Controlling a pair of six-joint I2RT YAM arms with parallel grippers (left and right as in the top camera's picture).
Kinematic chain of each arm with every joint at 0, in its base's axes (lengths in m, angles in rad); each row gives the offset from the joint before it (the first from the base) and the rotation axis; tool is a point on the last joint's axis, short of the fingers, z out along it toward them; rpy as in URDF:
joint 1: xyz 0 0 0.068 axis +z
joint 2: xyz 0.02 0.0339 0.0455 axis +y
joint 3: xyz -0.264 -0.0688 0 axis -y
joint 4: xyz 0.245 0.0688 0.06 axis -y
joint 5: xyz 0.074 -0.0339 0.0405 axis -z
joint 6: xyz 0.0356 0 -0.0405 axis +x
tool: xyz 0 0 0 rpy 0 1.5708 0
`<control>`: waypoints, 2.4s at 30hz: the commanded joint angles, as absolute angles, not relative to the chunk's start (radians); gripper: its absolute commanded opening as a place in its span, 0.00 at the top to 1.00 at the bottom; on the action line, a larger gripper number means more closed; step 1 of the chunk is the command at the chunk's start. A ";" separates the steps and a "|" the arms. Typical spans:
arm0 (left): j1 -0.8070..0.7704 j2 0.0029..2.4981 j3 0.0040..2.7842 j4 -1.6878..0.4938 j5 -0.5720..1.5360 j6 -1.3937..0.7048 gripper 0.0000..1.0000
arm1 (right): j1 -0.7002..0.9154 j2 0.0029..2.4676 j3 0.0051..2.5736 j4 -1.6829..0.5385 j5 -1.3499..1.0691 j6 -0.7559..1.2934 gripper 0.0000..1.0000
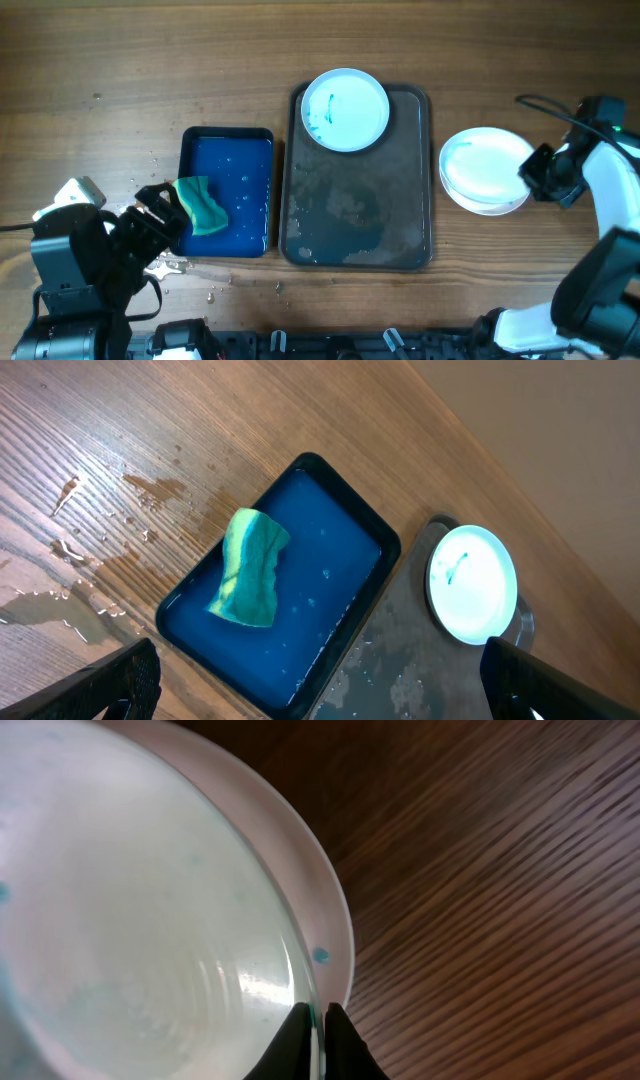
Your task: Clean dirty plates on tray and stack at the side
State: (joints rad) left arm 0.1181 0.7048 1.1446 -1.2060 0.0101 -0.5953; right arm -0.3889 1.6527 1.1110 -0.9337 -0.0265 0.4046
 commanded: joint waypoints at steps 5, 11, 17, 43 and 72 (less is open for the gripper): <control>0.123 0.702 1.150 -1.203 0.018 -0.583 0.00 | -0.205 1.467 1.245 -1.005 -0.451 0.125 0.40; 0.123 0.702 1.150 -1.203 0.018 -0.583 0.00 | 0.266 1.477 1.348 -0.686 -0.169 0.115 0.25; 0.123 0.702 1.150 -1.203 0.018 -0.583 0.00 | 0.286 1.940 1.348 -0.246 -0.034 0.063 0.18; 0.122 0.744 1.126 -1.204 0.088 -0.580 0.00 | 0.321 1.603 0.702 -0.216 -0.205 0.432 0.67; -0.068 1.510 1.109 -1.052 0.048 -0.515 0.96 | 0.321 1.706 0.779 -0.225 -0.248 0.252 0.71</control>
